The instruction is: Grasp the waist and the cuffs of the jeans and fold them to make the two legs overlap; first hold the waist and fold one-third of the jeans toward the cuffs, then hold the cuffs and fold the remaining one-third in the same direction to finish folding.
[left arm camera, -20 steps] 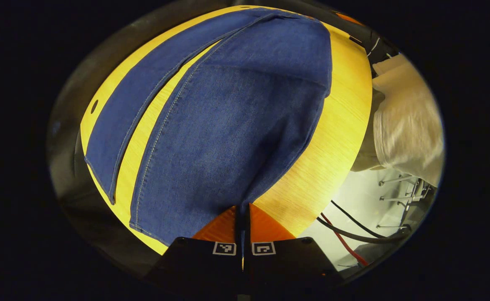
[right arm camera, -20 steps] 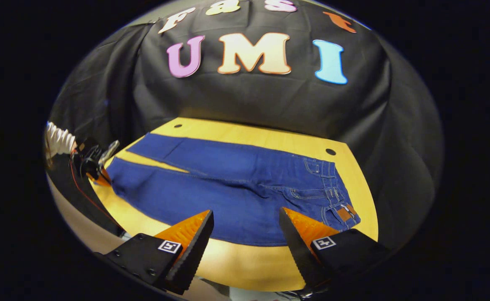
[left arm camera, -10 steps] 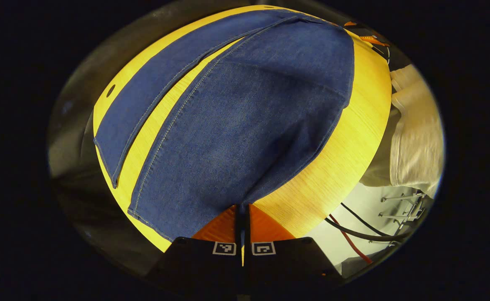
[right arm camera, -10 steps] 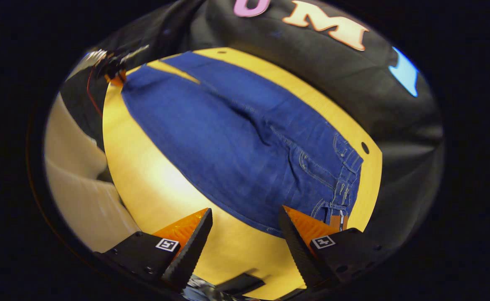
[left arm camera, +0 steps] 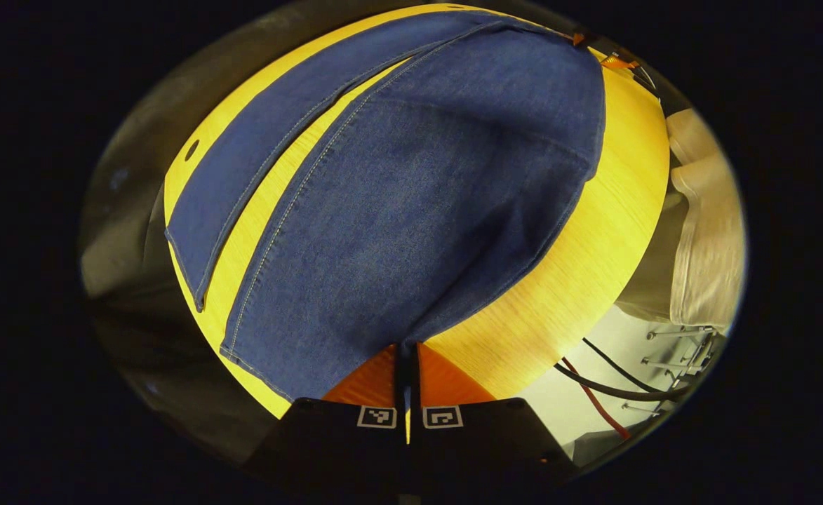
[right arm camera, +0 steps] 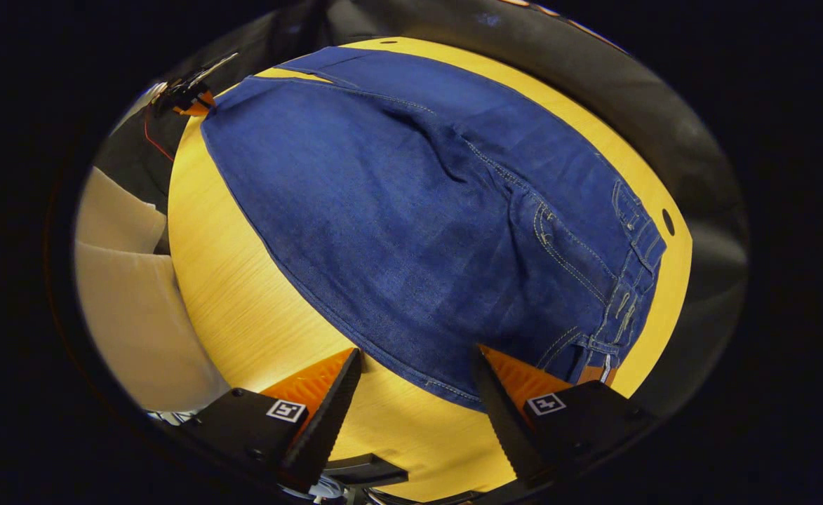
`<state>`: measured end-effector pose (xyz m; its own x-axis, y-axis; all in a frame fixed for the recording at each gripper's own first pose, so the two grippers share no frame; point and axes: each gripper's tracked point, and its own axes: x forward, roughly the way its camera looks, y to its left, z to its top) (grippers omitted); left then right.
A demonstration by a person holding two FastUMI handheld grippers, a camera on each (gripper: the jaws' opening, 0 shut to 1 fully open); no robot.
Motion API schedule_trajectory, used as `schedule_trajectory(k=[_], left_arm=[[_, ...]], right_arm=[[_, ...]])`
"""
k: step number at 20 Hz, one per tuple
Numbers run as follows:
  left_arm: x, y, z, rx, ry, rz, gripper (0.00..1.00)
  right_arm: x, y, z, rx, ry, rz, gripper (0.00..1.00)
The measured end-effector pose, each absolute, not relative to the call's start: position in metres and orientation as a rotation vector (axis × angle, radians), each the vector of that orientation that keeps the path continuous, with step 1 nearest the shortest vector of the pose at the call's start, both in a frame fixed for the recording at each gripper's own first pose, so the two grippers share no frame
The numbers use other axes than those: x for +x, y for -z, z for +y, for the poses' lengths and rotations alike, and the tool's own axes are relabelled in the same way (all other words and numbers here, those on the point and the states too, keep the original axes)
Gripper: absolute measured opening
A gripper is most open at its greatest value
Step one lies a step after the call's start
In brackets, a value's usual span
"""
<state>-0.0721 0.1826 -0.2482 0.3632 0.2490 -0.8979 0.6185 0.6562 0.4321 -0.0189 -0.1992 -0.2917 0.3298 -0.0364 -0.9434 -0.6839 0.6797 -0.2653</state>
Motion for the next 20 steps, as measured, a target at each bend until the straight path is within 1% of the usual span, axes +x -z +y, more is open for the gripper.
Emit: schedule_trajectory(k=[1,2,3,4,5,6,7,8,9,10,12,15,16,20], left_arm=[[-0.072,0.249,0.182,0.870,0.281,1.214,0.00],[-0.072,0.249,0.184,0.874,0.284,1.216,0.00],[-0.072,0.250,0.184,0.879,0.289,1.218,0.00],[-0.071,0.250,0.183,0.883,0.298,1.216,0.00],[-0.071,0.250,0.183,0.882,0.303,1.213,0.00],[-0.070,0.250,0.182,0.879,0.302,1.210,0.00],[-0.070,0.249,0.182,0.876,0.300,1.207,0.00],[-0.070,0.251,0.182,0.872,0.298,1.202,0.00],[-0.071,0.251,0.181,0.864,0.294,1.196,0.00],[-0.073,0.252,0.185,0.854,0.292,1.187,0.00],[-0.075,0.251,0.188,0.832,0.293,1.161,0.00],[-0.075,0.247,0.190,0.779,0.291,1.111,0.00],[-0.074,0.246,0.190,0.754,0.279,1.090,0.00],[-0.067,0.240,0.207,0.629,0.124,0.956,0.00]], right_arm=[[-0.020,0.291,-0.200,-0.726,-0.476,1.191,0.93],[-0.018,0.292,-0.200,-0.729,-0.477,1.191,0.98],[-0.019,0.292,-0.200,-0.735,-0.478,1.189,0.98],[-0.019,0.293,-0.198,-0.745,-0.487,1.185,0.94],[-0.021,0.292,-0.198,-0.755,-0.498,1.180,0.97],[-0.020,0.292,-0.196,-0.762,-0.512,1.176,0.92],[-0.017,0.291,-0.193,-0.784,-0.544,1.163,0.81],[-0.008,0.289,-0.191,-0.812,-0.576,1.153,0.73],[-0.003,0.287,-0.188,-0.828,-0.593,1.141,0.59],[0.005,0.284,-0.186,-0.830,-0.582,1.119,0.44],[0.016,0.282,-0.185,-0.800,-0.516,1.074,0.13],[0.009,0.278,-0.187,-0.717,-0.370,1.090,0.04],[0.010,0.279,-0.188,-0.704,-0.321,1.092,0.05],[0.009,0.270,-0.186,-0.672,-0.142,1.025,0.04]])
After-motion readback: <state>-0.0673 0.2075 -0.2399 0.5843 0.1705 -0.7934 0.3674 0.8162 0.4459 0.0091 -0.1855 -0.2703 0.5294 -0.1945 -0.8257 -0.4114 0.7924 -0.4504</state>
